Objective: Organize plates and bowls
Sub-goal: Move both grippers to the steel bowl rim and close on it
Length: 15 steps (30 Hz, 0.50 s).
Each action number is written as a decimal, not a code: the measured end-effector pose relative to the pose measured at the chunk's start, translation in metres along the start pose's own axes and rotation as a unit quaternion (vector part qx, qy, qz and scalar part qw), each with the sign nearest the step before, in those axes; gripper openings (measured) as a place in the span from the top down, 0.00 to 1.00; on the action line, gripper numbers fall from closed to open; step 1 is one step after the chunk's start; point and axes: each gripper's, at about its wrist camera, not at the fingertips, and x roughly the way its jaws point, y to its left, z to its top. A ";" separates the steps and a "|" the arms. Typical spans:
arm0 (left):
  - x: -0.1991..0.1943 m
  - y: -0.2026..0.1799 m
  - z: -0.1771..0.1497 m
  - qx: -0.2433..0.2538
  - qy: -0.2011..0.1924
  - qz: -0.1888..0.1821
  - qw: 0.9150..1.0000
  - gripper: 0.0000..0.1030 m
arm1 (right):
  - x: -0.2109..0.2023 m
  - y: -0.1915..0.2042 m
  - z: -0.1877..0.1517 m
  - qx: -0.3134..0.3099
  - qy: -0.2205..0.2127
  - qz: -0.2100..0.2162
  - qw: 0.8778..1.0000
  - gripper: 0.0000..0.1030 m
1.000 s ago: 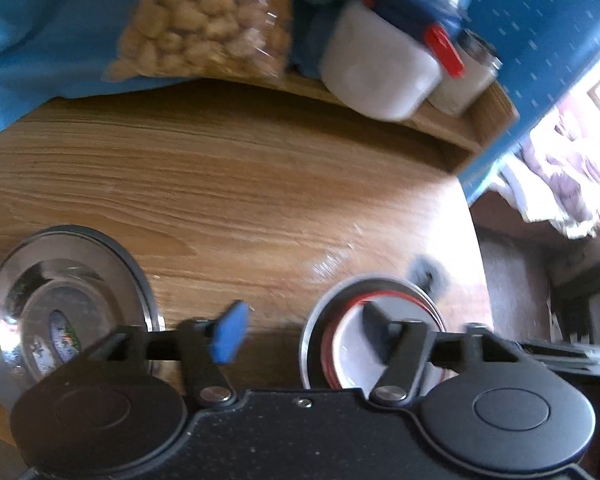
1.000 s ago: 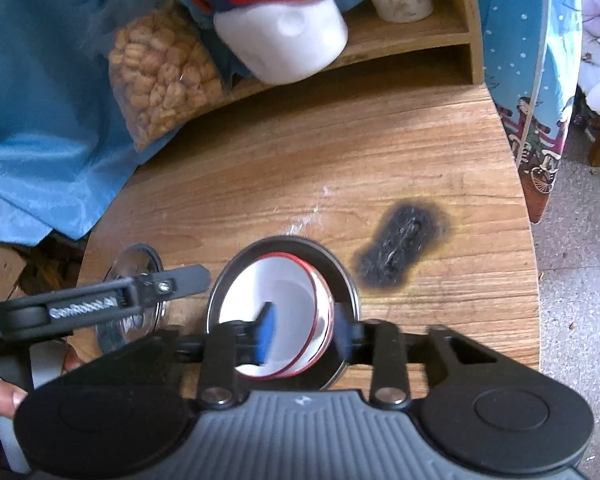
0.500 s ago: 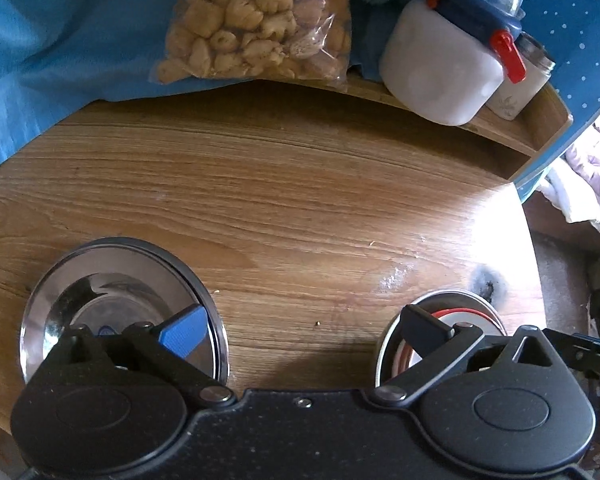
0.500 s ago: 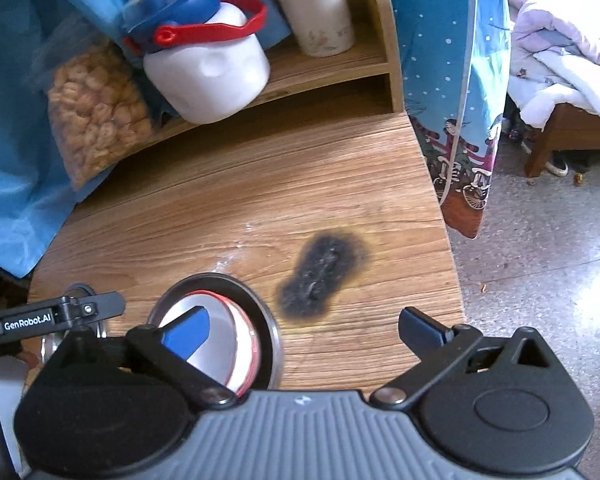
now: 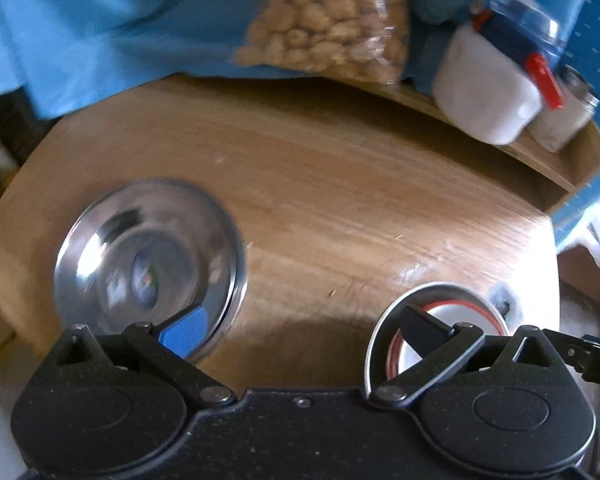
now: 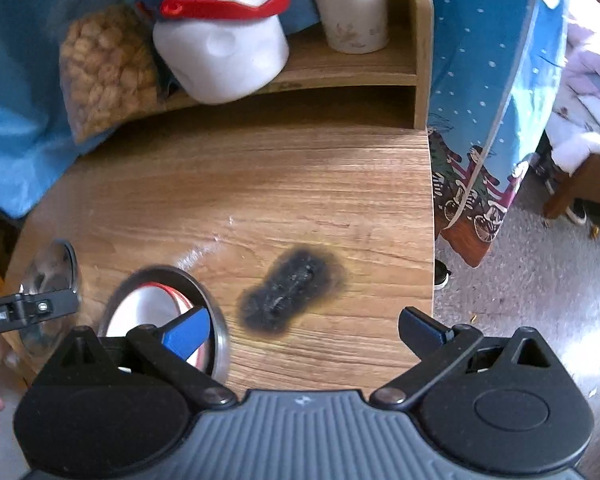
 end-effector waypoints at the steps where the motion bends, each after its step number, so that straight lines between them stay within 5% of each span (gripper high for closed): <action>1: -0.002 0.002 -0.007 -0.018 0.000 0.010 1.000 0.01 | 0.000 -0.001 0.000 -0.009 -0.002 -0.001 1.000 0.00; 8: -0.010 0.006 -0.051 -0.086 0.011 0.060 0.994 0.01 | 0.007 -0.007 -0.007 -0.069 0.016 0.013 0.997 0.00; 15: -0.016 -0.006 -0.065 -0.071 0.003 0.083 0.994 0.01 | 0.009 -0.004 -0.008 -0.111 0.021 0.041 0.993 0.00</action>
